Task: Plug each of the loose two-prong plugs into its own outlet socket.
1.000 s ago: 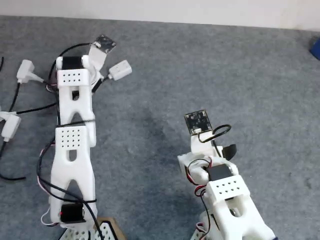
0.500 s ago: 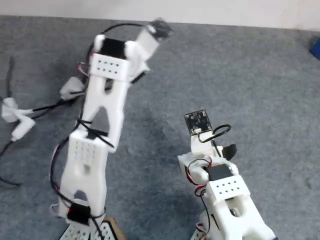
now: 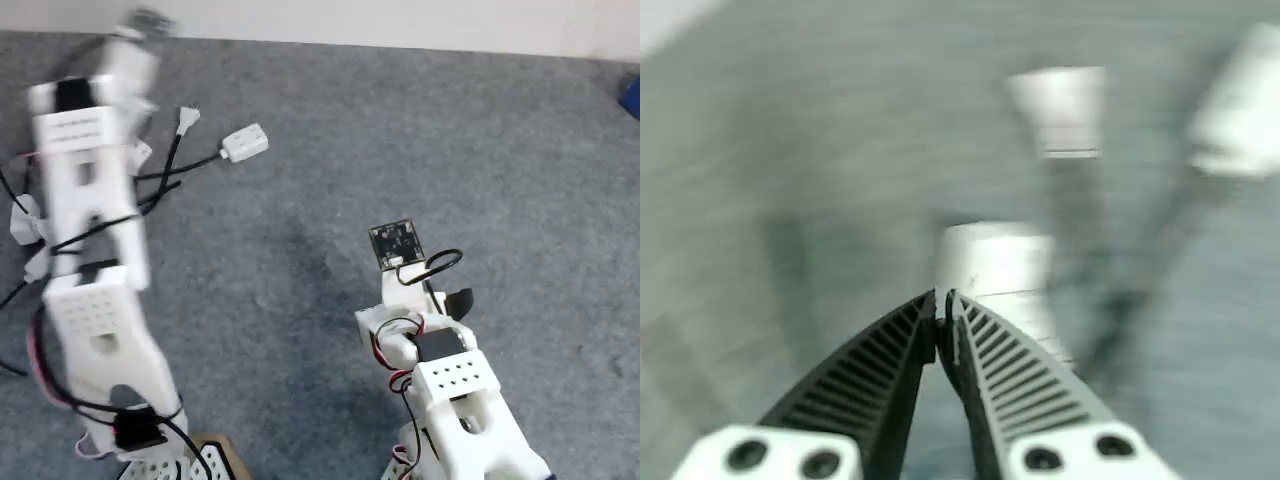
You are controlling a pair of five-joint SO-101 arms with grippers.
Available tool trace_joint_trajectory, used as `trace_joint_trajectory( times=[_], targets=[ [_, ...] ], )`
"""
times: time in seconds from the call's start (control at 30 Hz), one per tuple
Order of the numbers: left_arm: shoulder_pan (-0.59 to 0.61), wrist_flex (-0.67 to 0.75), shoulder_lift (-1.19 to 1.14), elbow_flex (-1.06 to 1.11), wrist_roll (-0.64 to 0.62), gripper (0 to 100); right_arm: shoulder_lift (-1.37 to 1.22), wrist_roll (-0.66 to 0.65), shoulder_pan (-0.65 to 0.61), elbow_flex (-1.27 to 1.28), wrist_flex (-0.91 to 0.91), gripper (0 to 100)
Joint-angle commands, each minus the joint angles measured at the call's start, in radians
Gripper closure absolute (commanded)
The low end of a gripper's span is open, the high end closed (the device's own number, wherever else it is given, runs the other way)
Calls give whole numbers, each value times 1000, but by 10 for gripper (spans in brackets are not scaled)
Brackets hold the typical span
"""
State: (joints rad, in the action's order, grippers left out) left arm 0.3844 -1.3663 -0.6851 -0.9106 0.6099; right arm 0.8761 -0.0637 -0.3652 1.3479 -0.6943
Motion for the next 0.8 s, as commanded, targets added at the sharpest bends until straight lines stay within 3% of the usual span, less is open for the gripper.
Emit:
trace_joint_trajectory(
  times=[0.0, 0.17, 0.37, 0.47, 0.63, 0.7, 0.77],
  targets=[
    [280, 204, 13, -4, -11, 995, 15, 2, 13, -5, 15, 452],
    [524, 387, 18, -4, -9, 995, 13, 2, 8, -5, 15, 452],
    [728, 512, 19, -4, -9, 995, 13, 2, 7, -5, 15, 452],
    [756, 511, 10, 2, 0, 995, 13, 2, 7, -5, 15, 452],
    [722, 393, 12, 21, 172, 994, 13, 2, 7, -5, 15, 452],
    [697, 325, 18, 19, 178, 941, 13, 2, 7, -5, 15, 452],
    [667, 285, 19, 18, 160, 815, 13, 2, 7, -5, 15, 452]
  ],
)
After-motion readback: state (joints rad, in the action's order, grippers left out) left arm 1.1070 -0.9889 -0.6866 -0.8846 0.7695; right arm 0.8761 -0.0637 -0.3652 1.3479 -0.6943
